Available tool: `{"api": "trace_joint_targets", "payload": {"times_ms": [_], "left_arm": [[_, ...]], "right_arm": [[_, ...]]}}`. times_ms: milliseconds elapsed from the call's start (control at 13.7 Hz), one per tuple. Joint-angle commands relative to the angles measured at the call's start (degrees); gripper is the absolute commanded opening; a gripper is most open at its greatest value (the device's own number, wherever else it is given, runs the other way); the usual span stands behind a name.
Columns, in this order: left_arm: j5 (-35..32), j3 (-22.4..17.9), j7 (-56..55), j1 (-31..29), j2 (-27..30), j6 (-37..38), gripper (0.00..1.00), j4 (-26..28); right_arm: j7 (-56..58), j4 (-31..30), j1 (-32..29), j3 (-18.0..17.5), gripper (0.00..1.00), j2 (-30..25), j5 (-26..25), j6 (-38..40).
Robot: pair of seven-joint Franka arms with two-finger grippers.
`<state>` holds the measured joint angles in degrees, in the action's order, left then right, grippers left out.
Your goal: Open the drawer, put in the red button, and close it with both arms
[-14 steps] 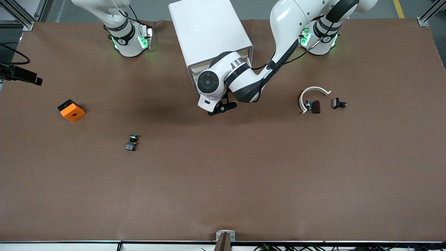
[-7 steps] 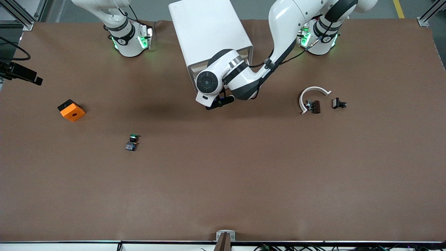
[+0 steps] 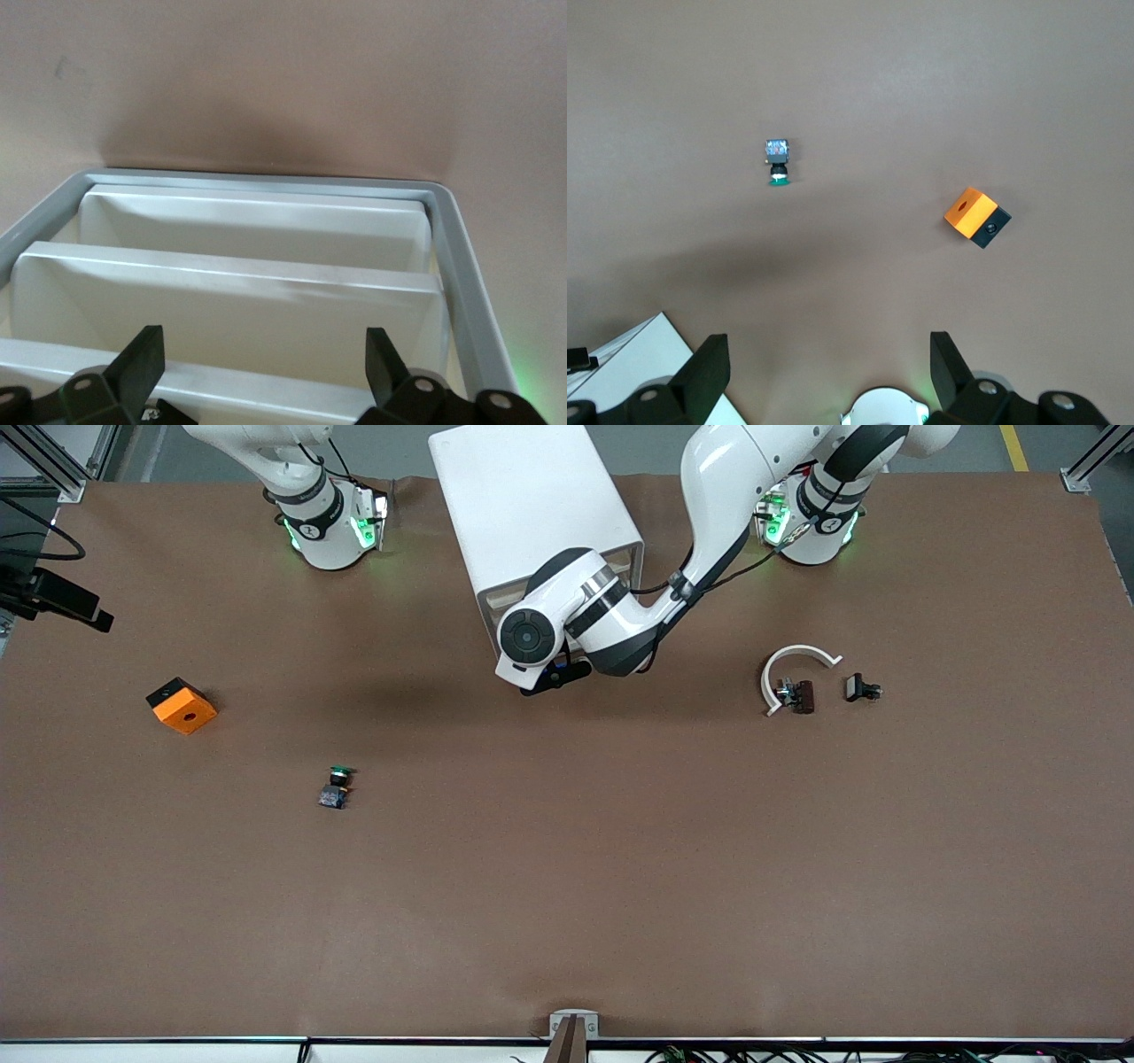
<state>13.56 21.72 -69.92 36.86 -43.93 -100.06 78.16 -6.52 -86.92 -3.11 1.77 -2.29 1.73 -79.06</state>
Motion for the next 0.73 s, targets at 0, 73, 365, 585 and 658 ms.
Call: {"api": "trace_joint_targets", "payload": {"times_ms": [0,73,365,585,658], "left_arm": [[2.2,1.0,0.3,-0.7,-0.5,0.7,1.0,-0.1],[2.2,1.0,0.3,-0.7,-0.5,0.7,1.0,-0.1],[0.4,-0.1,0.3,-2.5,-0.1,0.7,1.0,-0.6],[-0.7,-0.3,-0.3,-5.0,0.3,0.7,1.0,-1.5],[-2.4,-0.3,-0.2,-6.0,0.5,0.7,1.0,-1.7]], "right_arm": [[-1.0,-4.4,-1.5,-1.2,1.0,-3.6,0.9,-2.9],[-1.0,-4.5,-1.5,-1.2,1.0,-3.7,0.9,-2.8],[-1.0,-5.3,0.4,0.2,1.0,-4.4,0.9,-3.0],[-1.0,-8.2,2.0,2.2,1.0,-6.3,0.9,-5.3],[-1.0,-9.0,1.9,2.2,1.0,-6.8,0.8,-5.7]]}}
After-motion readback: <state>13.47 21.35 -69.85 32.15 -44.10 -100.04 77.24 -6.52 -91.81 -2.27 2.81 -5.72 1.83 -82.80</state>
